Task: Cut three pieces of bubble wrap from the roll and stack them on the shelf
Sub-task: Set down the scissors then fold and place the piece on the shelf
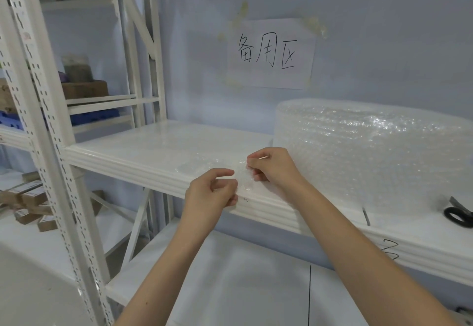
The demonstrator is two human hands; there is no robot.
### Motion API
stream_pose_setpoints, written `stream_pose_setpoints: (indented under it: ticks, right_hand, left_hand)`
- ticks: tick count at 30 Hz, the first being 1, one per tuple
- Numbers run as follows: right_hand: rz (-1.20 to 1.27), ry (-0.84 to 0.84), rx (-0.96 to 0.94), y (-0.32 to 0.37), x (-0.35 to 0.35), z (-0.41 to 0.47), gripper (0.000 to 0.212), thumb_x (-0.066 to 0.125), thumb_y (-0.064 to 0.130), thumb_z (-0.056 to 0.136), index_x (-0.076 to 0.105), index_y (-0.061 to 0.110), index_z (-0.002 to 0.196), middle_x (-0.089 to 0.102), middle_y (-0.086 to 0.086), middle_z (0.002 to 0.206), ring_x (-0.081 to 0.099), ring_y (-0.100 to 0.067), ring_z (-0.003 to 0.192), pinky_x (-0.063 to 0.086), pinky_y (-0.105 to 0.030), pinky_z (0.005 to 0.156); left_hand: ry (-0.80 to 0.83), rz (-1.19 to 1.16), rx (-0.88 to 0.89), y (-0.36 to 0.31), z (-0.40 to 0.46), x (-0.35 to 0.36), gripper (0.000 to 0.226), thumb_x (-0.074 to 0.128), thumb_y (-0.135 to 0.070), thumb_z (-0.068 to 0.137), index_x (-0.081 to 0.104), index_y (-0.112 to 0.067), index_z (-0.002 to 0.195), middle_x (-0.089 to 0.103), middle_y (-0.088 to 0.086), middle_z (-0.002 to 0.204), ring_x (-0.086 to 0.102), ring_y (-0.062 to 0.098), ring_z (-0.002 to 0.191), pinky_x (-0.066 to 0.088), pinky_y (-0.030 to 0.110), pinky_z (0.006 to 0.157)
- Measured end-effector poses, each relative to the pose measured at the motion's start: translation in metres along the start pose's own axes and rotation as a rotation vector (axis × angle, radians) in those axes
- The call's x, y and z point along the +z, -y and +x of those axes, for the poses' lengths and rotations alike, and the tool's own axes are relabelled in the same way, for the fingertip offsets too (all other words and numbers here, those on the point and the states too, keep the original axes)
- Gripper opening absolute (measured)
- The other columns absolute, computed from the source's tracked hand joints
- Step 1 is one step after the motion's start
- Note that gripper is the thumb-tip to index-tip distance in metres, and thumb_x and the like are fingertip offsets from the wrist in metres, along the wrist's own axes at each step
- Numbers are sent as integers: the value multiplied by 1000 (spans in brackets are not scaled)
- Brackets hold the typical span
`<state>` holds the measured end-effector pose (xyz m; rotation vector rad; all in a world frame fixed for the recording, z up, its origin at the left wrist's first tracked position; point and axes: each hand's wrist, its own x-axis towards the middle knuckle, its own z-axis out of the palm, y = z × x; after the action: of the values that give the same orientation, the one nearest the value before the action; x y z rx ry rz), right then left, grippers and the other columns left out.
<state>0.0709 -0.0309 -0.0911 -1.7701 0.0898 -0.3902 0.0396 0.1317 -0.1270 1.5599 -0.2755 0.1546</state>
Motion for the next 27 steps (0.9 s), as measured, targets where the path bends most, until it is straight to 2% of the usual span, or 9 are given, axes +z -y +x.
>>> stream_pose_setpoints:
  ticks: [2, 4, 7, 10, 13, 16, 18, 23, 27]
  right_hand:
    - [19, 4, 11, -1, 2, 5, 8, 65, 2, 81, 70, -3, 85, 67, -14, 72, 58, -20, 60, 54, -26, 58]
    - [41, 11, 17, -2, 4, 8, 8, 65, 0, 81, 69, -5, 86, 67, -16, 73, 58, -21, 59, 54, -25, 57]
    - [71, 15, 23, -3, 6, 10, 11, 65, -2, 81, 67, -11, 88, 66, -19, 74, 58, -24, 61, 53, -25, 56]
    - [52, 1, 33, -5, 8, 13, 13, 67, -1, 78, 67, -12, 86, 68, -21, 75, 57, -25, 60, 52, -28, 58]
    - [-3, -17, 19, -8, 12, 16, 9, 69, 0, 74, 68, -8, 77, 70, -21, 72, 58, -25, 58, 50, -30, 60]
    - [-81, -34, -18, -12, 15, 17, 6, 70, 4, 73, 69, 0, 69, 71, -19, 70, 59, -23, 55, 50, -31, 61]
    - [-133, -45, -43, -13, 16, 17, 7, 71, 9, 72, 69, 3, 68, 72, -15, 71, 59, -21, 56, 49, -32, 61]
    - [-330, -51, -127, -10, 18, 13, 11, 67, 13, 80, 72, 4, 79, 73, -5, 86, 67, -19, 81, 51, -27, 68]
    - [-342, -57, -125, -10, 20, 15, 13, 67, 14, 78, 71, 2, 79, 73, -10, 86, 69, -25, 83, 54, -32, 70]
  left_hand:
    - [-18, 59, 32, 0, 2, -1, 20, 63, -9, 86, 72, -18, 101, 76, 3, 86, 71, 18, 63, 60, 40, 82]
    - [-30, 134, 69, 0, 3, -3, 21, 62, -12, 86, 74, -21, 101, 76, -6, 93, 73, 15, 68, 59, 38, 84]
    - [-42, 221, 104, 0, 2, -6, 23, 60, -13, 87, 72, -23, 103, 74, -13, 98, 72, 7, 70, 55, 26, 80]
    - [-51, 261, 115, 1, 0, -9, 25, 60, -15, 87, 72, -23, 107, 74, -11, 101, 72, 9, 77, 51, 19, 78]
    - [-82, 314, 140, 3, -2, -11, 25, 60, -16, 87, 72, -24, 108, 74, -8, 97, 70, 13, 80, 47, 10, 73]
    - [-87, 346, 196, 4, -5, -11, 25, 60, -12, 88, 72, -24, 107, 71, -11, 98, 65, 6, 77, 42, 1, 67]
    - [-57, 357, 244, 4, -7, -9, 26, 59, -9, 89, 72, -24, 105, 65, -18, 108, 60, 1, 81, 42, 1, 70]
    - [3, 457, 281, 11, -5, -8, 26, 56, -17, 91, 73, -26, 109, 63, -18, 122, 59, 3, 78, 43, 9, 77]
    - [31, 532, 284, 17, -6, -6, 29, 53, -20, 93, 72, -24, 115, 61, -12, 130, 62, 18, 105, 47, 28, 94]
